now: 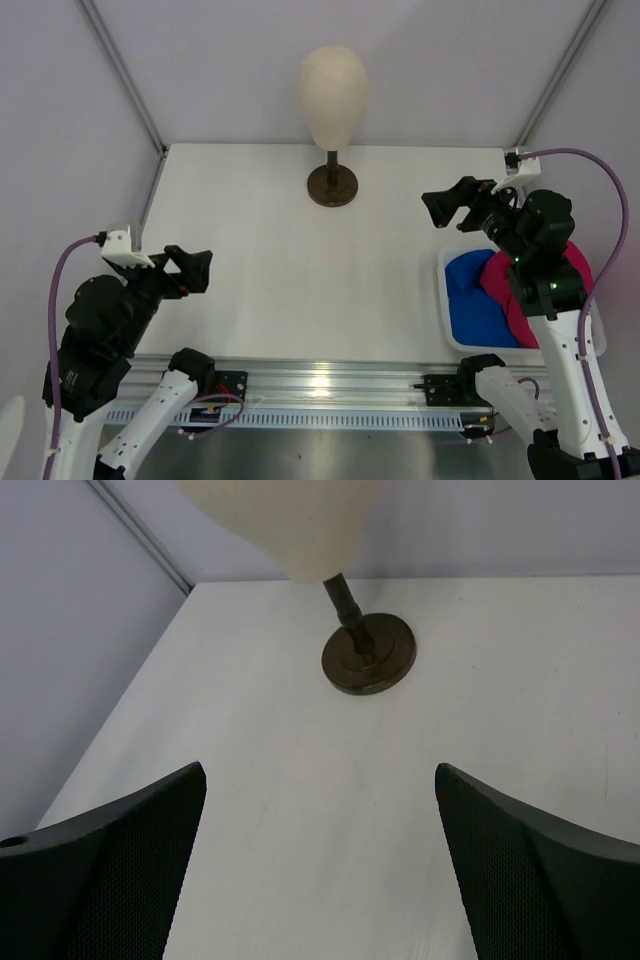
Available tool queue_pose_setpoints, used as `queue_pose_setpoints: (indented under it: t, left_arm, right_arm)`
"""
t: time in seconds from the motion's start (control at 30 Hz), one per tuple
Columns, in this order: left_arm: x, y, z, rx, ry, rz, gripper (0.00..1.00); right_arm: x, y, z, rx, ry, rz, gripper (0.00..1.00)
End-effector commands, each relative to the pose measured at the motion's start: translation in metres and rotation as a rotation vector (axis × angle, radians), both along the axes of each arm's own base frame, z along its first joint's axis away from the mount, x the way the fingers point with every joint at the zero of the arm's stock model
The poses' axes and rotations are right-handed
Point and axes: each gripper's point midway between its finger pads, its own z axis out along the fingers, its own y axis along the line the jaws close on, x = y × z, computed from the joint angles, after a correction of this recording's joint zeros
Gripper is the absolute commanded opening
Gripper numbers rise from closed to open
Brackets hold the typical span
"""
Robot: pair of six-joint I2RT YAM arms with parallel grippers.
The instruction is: Stack the hats
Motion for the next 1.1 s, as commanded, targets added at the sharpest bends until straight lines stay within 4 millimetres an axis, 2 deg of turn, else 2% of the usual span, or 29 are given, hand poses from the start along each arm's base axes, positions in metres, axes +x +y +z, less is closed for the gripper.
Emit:
queue_pose_setpoints:
  t: [0.0,0.07,0.13,0.17,0.2,0.23,0.27,0.3,0.33,0.37,0.4,0.43,0.47,0.5,0.53,0.57,0.6,0.67,0.83,0.9,0.93,1.0,1.03,1.07]
  left_arm:
    - [-0.004,-0.01,-0.006,-0.049,0.01,-0.043,1.0]
    - [-0.004,-0.018,-0.008,-0.087,0.01,-0.074,1.0]
    - [0.001,-0.037,-0.019,-0.123,0.007,-0.153,0.99]
    - [0.003,-0.044,-0.016,-0.19,-0.005,-0.171,0.99]
    - [0.009,-0.062,-0.01,-0.25,-0.054,-0.248,0.99]
    - [0.014,-0.071,-0.022,-0.293,-0.041,-0.27,1.0]
    - [0.018,-0.081,-0.022,-0.385,-0.019,-0.282,1.0]
    - [0.027,-0.088,-0.04,-0.425,0.032,-0.281,0.99]
    - [0.035,-0.094,-0.039,-0.476,0.039,-0.282,1.0]
    - [0.05,-0.103,-0.069,-0.543,0.162,-0.236,1.0]
    - [0.058,-0.107,-0.087,-0.574,0.224,-0.206,1.0]
    - [0.065,-0.11,-0.096,-0.613,0.263,-0.18,0.99]
    - [0.077,-0.118,-0.092,-0.703,0.271,-0.172,1.0]
    - [0.082,-0.123,-0.113,-0.742,0.305,-0.16,1.0]
    - [0.089,-0.126,-0.111,-0.804,0.293,-0.151,1.0]
    - [0.104,-0.133,-0.093,-0.943,0.246,-0.16,1.0]
    - [0.11,-0.135,-0.104,-0.981,0.247,-0.149,1.0]
    - [0.127,-0.138,-0.091,-1.098,0.216,-0.114,0.99]
    - [0.174,-0.151,-0.097,-1.315,0.287,0.008,1.0]
    - [0.19,-0.158,-0.087,-1.465,0.327,0.046,1.0]
    - [0.201,-0.164,-0.103,-1.553,0.403,0.109,1.0]
    - [0.215,-0.173,-0.096,-1.661,0.437,0.121,0.99]
    - [0.225,-0.179,-0.107,-1.698,0.459,0.148,0.99]
    - [0.232,-0.186,-0.095,-1.756,0.465,0.14,0.99]
  right_arm:
    - [-0.008,0.002,-0.02,-0.002,0.064,0.014,0.99]
    - [-0.012,0.0,-0.032,-0.007,0.087,0.008,1.0]
    - [-0.017,-0.001,-0.034,-0.004,0.085,0.008,1.0]
    - [-0.017,-0.001,-0.035,0.0,0.087,0.002,1.0]
    - [-0.018,-0.002,-0.034,0.008,0.085,-0.006,1.0]
    - [-0.019,-0.003,-0.034,0.013,0.081,-0.008,0.99]
    - [-0.02,-0.003,-0.037,0.015,0.084,-0.01,1.0]
    - [-0.02,-0.003,-0.038,0.02,0.084,-0.011,1.0]
    - [-0.019,-0.003,-0.04,0.026,0.09,-0.016,1.0]
    - [-0.016,-0.008,-0.043,0.028,0.102,-0.049,0.99]
    - [-0.014,-0.012,-0.044,0.034,0.113,-0.08,1.0]
    - [-0.014,-0.016,-0.05,0.047,0.151,-0.112,1.0]
    - [-0.012,-0.022,-0.052,0.039,0.167,-0.152,0.99]
    - [-0.012,-0.023,-0.052,0.035,0.178,-0.159,1.0]
    - [-0.013,-0.024,-0.056,0.03,0.201,-0.166,1.0]
    - [-0.013,-0.025,-0.057,0.034,0.206,-0.171,1.0]
    - [-0.013,-0.024,-0.059,0.044,0.207,-0.168,1.0]
    - [-0.013,-0.02,-0.058,0.079,0.207,-0.157,1.0]
    - [-0.009,-0.016,-0.059,0.134,0.213,-0.159,0.99]
    - [-0.006,-0.02,-0.063,0.129,0.225,-0.184,1.0]
    - [-0.004,-0.022,-0.063,0.117,0.234,-0.196,1.0]
    - [-0.005,-0.029,-0.071,0.067,0.265,-0.229,0.99]
    - [-0.005,-0.032,-0.072,0.052,0.274,-0.241,0.99]
    - [-0.004,-0.034,-0.07,0.039,0.274,-0.253,1.0]
